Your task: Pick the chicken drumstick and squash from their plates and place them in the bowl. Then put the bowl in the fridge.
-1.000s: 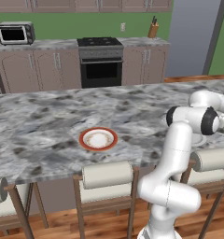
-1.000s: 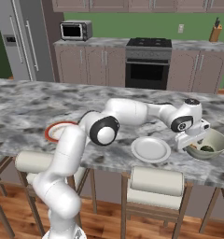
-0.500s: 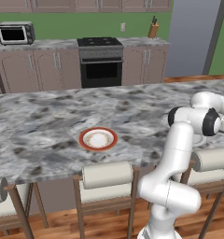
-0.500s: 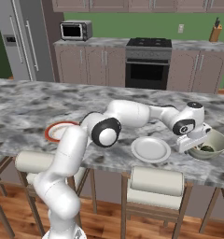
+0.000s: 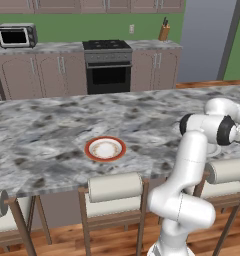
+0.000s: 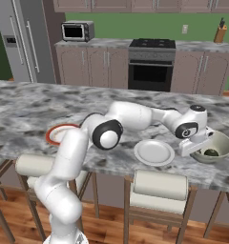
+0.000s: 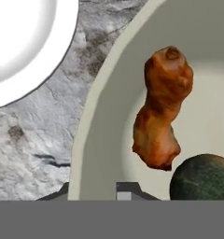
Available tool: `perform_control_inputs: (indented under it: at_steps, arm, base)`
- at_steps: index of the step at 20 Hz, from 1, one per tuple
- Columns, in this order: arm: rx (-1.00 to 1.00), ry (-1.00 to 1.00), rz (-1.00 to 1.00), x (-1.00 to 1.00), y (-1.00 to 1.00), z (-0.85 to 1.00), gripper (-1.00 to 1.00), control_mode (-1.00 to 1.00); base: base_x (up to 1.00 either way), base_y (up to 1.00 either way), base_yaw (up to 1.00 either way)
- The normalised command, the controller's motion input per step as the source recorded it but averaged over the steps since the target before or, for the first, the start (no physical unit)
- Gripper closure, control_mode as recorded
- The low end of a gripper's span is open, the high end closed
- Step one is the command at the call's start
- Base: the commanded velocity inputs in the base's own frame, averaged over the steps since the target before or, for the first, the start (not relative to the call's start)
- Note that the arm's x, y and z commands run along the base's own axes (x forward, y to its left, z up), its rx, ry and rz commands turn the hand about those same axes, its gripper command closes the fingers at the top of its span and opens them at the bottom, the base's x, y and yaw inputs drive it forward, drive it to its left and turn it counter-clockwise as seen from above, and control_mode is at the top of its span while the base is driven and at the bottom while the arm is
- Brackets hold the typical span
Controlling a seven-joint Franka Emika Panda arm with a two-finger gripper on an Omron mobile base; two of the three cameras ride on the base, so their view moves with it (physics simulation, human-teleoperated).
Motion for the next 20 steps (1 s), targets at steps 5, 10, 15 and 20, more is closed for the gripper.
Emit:
perform_control_inputs:
  at_steps: [5,10,15,20]
  arm:
    - [0.02,0.00,0.18,-0.15,0.19,0.18,1.00,-1.00]
    - [0.00,0.00,0.27,-0.24,0.18,0.47,1.00,-1.00]
    - [-0.03,-0.03,0.28,-0.31,0.37,0.45,1.00,-1.00]
    - [-0.06,-0.09,0.33,-0.10,0.51,0.38,1.00,-1.00]
  base:
    - [0.00,0.00,0.00]
    - [0.00,0.00,0.00]
    - [0.00,0.00,0.00]
    - [0.00,0.00,0.00]
